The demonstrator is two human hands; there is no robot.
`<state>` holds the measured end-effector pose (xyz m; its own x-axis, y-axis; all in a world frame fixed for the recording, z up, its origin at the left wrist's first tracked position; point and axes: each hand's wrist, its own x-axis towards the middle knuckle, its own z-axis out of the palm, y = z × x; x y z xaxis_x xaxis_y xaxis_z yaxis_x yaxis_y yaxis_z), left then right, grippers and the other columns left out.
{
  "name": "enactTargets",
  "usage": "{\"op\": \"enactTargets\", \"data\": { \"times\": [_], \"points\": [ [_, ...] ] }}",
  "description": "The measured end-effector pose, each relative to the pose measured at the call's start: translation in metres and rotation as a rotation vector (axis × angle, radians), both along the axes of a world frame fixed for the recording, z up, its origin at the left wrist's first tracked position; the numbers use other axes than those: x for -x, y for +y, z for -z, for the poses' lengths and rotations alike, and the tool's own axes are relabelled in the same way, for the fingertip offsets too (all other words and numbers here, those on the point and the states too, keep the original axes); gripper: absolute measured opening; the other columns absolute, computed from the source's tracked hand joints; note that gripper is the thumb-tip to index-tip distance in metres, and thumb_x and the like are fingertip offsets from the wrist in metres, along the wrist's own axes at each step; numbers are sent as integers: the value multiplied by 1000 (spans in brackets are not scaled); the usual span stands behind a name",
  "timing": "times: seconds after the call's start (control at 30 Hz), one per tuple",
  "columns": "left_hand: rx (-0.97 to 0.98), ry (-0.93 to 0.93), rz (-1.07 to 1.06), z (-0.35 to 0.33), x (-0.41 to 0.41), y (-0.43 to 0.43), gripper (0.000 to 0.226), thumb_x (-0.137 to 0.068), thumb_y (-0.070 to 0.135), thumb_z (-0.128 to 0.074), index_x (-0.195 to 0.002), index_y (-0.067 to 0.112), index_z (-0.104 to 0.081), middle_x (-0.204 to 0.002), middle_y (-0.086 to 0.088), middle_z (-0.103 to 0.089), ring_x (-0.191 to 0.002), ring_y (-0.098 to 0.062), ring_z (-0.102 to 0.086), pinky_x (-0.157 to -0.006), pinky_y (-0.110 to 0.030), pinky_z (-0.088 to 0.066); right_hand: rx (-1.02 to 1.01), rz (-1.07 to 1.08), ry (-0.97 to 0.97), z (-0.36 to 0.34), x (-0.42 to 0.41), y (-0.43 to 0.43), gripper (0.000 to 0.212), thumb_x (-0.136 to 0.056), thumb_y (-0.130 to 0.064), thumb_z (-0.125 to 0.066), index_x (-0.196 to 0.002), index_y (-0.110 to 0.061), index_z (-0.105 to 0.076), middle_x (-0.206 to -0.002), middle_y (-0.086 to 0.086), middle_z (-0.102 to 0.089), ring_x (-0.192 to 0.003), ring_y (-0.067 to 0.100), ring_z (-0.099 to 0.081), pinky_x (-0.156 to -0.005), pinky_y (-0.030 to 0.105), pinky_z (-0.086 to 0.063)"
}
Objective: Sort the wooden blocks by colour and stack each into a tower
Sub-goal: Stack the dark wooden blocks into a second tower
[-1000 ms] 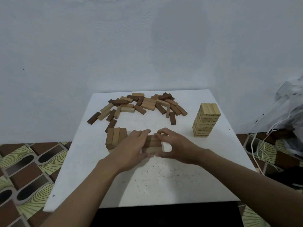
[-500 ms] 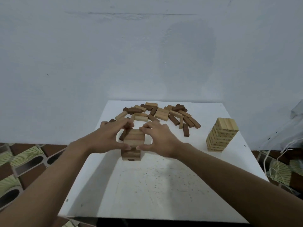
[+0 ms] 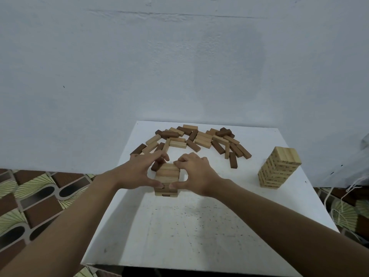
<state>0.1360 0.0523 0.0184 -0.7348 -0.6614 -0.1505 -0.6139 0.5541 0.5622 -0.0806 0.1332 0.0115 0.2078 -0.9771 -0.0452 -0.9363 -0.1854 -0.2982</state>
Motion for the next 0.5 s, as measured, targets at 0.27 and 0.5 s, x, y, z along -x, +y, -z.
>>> {"op": "enactTargets", "data": {
  "times": [0.27, 0.5],
  "points": [
    [19, 36, 14, -2, 4, 1, 71, -74, 34, -91, -132, 38, -49, -129, 19, -56, -121, -1, -49, -102, -29, -42, -45, 34, -52, -3, 0, 2, 81, -77, -68, -70, -142, -23, -51, -137, -2, -48, -126, 17, -37, -105, 47, -33],
    [48, -19, 1, -5, 10, 5, 94, -71, 38, -92, -149, 30, -40, -141, 21, -45, -118, 6, -40, -104, -25, -28, -92, 79, -103, -3, 4, 3, 95, -71, -64, -79, -149, -23, -42, -150, -4, -42, -137, 18, -34, -113, 50, -30]
  ]
}}
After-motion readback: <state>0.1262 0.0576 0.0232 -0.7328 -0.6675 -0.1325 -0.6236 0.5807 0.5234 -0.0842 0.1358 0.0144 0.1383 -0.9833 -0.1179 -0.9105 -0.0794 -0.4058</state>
